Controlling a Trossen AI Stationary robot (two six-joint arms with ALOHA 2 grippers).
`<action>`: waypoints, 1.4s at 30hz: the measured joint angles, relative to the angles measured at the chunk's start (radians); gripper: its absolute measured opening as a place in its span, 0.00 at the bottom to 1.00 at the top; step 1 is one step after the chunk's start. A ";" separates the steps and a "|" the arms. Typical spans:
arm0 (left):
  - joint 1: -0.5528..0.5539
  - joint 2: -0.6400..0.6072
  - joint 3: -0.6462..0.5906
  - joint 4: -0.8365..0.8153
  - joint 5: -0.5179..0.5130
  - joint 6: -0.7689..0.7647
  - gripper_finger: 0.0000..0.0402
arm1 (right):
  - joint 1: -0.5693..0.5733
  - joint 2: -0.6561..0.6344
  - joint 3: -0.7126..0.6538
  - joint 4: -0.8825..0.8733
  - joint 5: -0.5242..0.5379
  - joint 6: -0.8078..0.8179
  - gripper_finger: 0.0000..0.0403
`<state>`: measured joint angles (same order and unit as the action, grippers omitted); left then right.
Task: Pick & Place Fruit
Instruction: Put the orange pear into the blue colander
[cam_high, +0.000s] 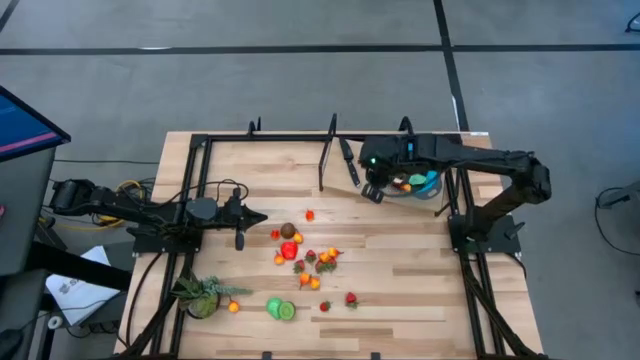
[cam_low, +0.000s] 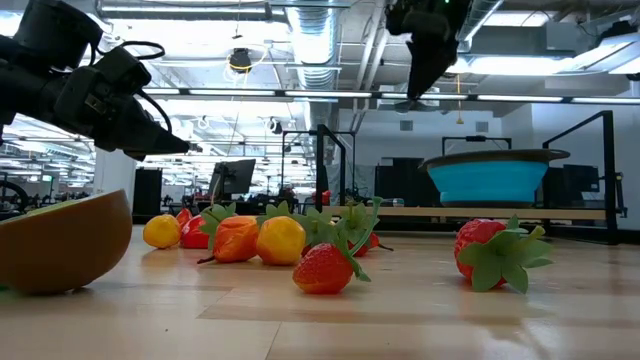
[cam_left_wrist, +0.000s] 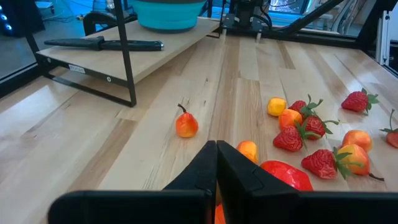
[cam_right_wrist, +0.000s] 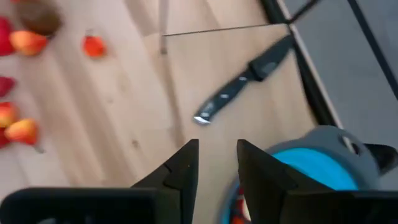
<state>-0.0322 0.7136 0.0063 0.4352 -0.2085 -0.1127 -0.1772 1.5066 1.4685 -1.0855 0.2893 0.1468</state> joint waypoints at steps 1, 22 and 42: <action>0.000 0.000 0.000 0.000 0.000 0.000 0.00 | 0.020 0.000 0.000 0.002 0.000 0.008 0.24; -0.001 0.000 0.000 0.000 0.001 -0.132 0.00 | 0.315 0.003 0.000 0.341 0.000 -0.076 0.17; -0.002 0.000 0.000 0.002 0.128 -0.185 0.00 | 0.329 0.003 -0.001 0.420 0.000 -0.005 0.17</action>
<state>-0.0341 0.7136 0.0065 0.4374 -0.0803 -0.2974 0.1515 1.5101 1.4677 -0.6651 0.2893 0.1421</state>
